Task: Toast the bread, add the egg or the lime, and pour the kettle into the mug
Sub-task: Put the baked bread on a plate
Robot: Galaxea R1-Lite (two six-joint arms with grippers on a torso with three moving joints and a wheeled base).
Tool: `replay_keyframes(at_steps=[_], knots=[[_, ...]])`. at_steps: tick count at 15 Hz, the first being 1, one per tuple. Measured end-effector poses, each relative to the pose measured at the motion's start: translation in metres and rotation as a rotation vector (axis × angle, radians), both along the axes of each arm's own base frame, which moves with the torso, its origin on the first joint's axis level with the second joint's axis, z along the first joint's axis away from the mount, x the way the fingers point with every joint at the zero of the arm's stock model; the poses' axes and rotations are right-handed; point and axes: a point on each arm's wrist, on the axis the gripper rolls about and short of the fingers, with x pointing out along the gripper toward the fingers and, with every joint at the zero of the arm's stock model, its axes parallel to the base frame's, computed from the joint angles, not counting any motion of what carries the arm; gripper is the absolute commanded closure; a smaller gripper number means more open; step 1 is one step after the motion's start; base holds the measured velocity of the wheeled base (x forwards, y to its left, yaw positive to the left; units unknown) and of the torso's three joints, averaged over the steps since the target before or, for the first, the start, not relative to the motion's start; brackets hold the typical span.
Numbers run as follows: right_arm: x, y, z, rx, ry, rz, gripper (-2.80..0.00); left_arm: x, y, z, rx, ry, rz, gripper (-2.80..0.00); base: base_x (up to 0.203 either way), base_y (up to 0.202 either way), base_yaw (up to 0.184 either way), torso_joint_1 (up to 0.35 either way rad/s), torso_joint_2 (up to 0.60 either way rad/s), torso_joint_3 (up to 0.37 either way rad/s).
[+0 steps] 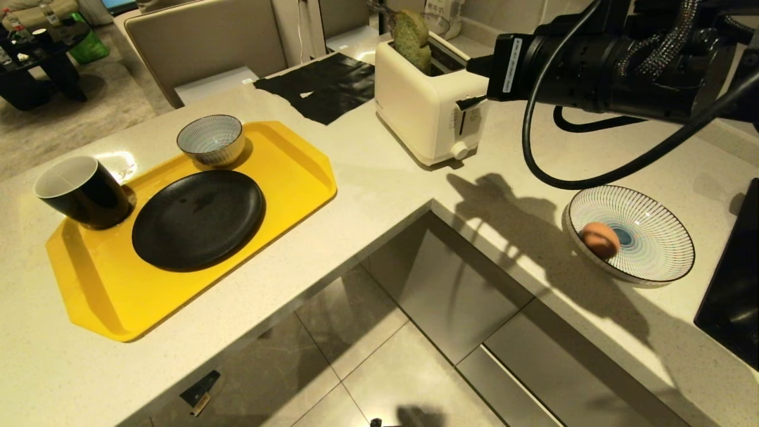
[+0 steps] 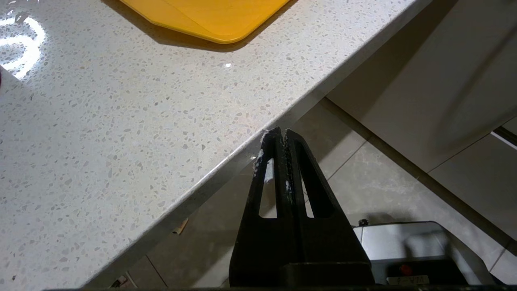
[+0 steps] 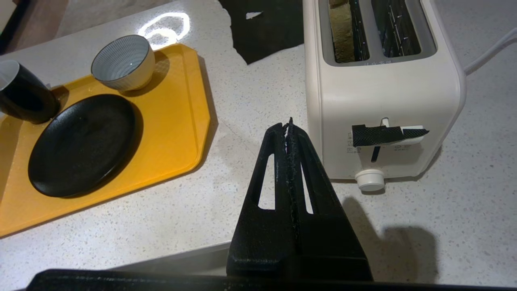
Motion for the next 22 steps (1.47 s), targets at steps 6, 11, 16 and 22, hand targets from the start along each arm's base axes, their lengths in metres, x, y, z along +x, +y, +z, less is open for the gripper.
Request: replay_keyframes(at_steps=[6,11,16,22], knots=[[-0.001,0.002,0.002,0.005,-0.007,0.007,0.00,0.000,0.000,0.000,-0.024,-0.001,0.013,0.00,0.044,0.000,0.000,-0.003,0.00,0.003],[0.008,0.010,0.010,0.025,-0.041,0.003,0.00,0.000,0.000,0.000,-0.024,-0.001,0.013,0.00,0.000,0.000,0.000,0.000,0.00,0.000],[0.037,0.036,0.002,-0.064,-0.154,-0.043,0.00,0.000,0.000,0.000,-0.030,-0.002,0.012,0.00,0.000,0.000,0.000,0.000,0.00,0.000],[0.072,0.047,-0.018,-0.059,-0.292,-0.063,-2.80,0.000,0.000,0.000,-0.046,-0.002,0.014,0.00,0.000,0.000,0.000,0.000,0.00,0.000]])
